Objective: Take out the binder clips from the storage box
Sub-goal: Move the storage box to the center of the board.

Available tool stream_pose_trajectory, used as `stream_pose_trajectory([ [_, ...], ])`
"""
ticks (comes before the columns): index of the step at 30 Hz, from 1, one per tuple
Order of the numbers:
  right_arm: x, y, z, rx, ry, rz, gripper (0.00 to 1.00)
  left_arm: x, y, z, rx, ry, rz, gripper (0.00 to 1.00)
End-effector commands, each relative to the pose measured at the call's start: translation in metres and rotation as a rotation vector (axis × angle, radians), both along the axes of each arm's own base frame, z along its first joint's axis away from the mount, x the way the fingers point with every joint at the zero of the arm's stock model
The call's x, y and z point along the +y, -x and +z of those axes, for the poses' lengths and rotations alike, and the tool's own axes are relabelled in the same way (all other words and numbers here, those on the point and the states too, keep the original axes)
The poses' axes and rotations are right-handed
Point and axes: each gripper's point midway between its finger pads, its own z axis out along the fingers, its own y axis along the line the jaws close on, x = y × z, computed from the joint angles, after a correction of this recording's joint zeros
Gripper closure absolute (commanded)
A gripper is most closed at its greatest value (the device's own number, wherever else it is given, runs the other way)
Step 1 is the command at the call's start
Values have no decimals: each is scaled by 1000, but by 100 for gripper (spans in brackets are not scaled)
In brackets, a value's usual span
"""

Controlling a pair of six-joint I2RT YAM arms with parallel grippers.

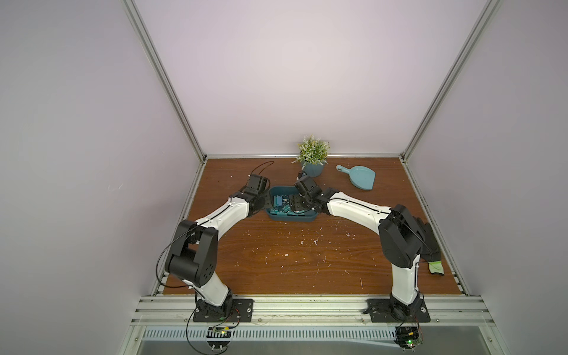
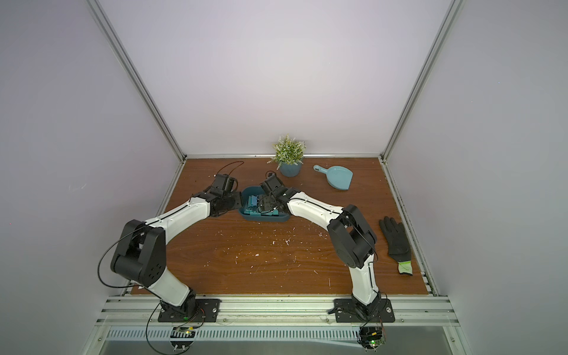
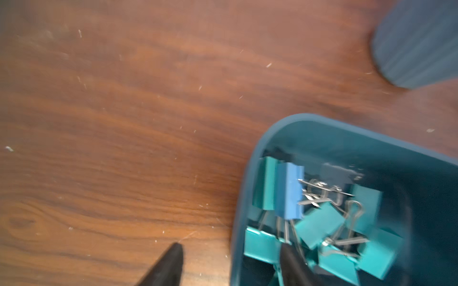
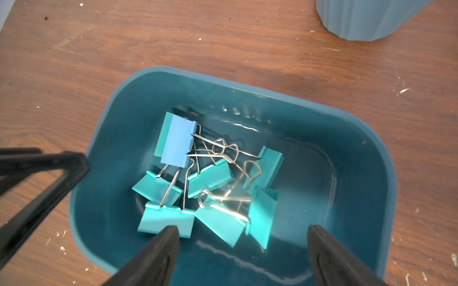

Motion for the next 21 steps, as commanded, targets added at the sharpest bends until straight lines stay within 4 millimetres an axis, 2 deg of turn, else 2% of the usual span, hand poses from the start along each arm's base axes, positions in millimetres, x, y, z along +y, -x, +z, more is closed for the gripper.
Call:
stream_pose_trajectory([
  [1, 0, -1, 27, -37, -7, -13, 7, 1, -2, -16, 43, -21, -47, 53],
  [7, -9, 3, 32, -46, 4, -26, 1, -2, 4, -22, 56, -21, -64, 80],
  [8, -12, 4, 32, -47, 7, -29, 1, -5, 7, -22, 57, -18, -69, 82],
  [12, -22, 9, 32, -50, 20, -42, 1, -16, 27, -20, 60, -16, -71, 83],
  [21, -49, 31, 21, -13, 48, -51, 1, -62, 85, -27, 59, 92, -55, 83],
])
